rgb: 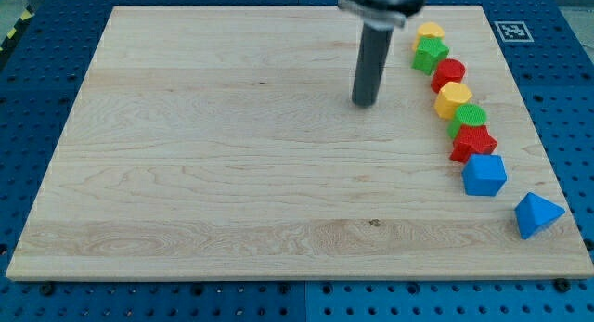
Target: Point your arm to the center right
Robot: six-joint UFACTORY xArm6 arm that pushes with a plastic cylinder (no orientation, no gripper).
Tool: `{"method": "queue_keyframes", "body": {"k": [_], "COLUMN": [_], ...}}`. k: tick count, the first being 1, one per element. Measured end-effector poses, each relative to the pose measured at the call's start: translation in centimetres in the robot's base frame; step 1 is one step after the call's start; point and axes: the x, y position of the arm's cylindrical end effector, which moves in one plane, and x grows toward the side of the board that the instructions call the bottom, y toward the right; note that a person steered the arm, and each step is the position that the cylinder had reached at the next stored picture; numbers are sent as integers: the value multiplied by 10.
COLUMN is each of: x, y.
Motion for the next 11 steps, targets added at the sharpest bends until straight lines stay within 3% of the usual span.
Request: {"method": "queue_keyframes", "body": {"k": [1, 2, 5, 6, 8, 11], "x": [-79, -110, -145, -120, 12, 65], "y": [8, 42, 123, 170, 190, 183]}}
